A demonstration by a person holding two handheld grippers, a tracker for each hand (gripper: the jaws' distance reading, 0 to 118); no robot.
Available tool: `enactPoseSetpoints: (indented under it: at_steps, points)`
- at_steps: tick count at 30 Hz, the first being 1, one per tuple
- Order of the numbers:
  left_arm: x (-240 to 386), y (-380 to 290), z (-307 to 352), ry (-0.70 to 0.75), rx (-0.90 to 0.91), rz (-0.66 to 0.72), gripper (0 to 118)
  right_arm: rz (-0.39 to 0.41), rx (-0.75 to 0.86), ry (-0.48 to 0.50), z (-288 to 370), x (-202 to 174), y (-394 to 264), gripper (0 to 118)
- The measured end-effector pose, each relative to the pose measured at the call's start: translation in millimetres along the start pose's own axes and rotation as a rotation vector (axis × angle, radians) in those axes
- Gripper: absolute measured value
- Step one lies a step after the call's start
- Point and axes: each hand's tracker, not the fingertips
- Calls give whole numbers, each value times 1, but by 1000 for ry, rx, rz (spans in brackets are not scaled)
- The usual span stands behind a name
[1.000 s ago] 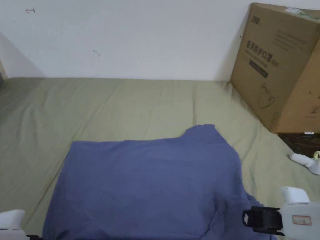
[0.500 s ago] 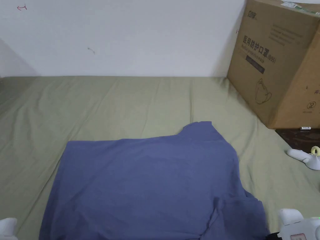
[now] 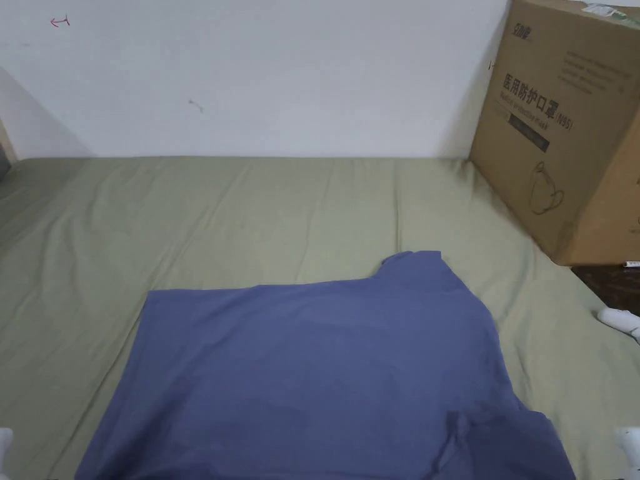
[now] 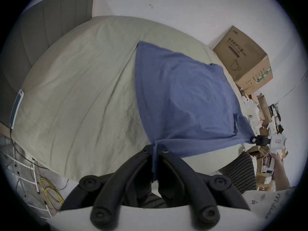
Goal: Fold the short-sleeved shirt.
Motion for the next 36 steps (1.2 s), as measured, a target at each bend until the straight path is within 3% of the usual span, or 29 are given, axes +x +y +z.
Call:
enactPoseSetpoints:
  at_steps: [8, 12, 18, 20, 21, 22, 23, 24, 25, 29, 34, 36]
  points:
    - [12, 104, -44, 19, -51, 15, 4, -14, 64, 23, 7, -17, 118, 13]
    - [12, 154, -98, 39, -35, -16, 4, -14, 75, -18, -50, -17, 188, 13]
    - [-3, 191, -170, 66, -56, 33, 4, -138, 24, -28, -141, -3, 235, 13]
    - [-5, 191, -181, 59, -39, 46, 16, -152, 33, -51, -161, 1, 236, 14]
    - [-5, 190, -182, 56, -12, 55, 28, -154, 64, -73, -166, 5, 235, 18]
    - [-5, 189, -180, 55, 27, 60, 48, -148, 111, -83, -164, 4, 231, 35]
    - [-5, 187, -177, 25, 59, 70, 90, -148, 155, -89, -161, 2, 227, 81]
    - [-4, 184, -173, 5, 86, 74, 116, -147, 172, -91, -158, 1, 223, 109]
    - [-2, 180, -168, -22, 105, 74, 117, -143, 184, -89, -152, -2, 215, 118]
    - [10, 163, -114, -91, 232, 23, 112, -129, 344, -21, -102, -14, 186, 117]
    - [32, 109, -64, -18, 445, -79, 113, -136, 516, 77, -35, -36, 133, 117]
    - [42, 83, -44, -10, 514, -102, 98, -143, 602, 116, -12, -44, 110, 113]
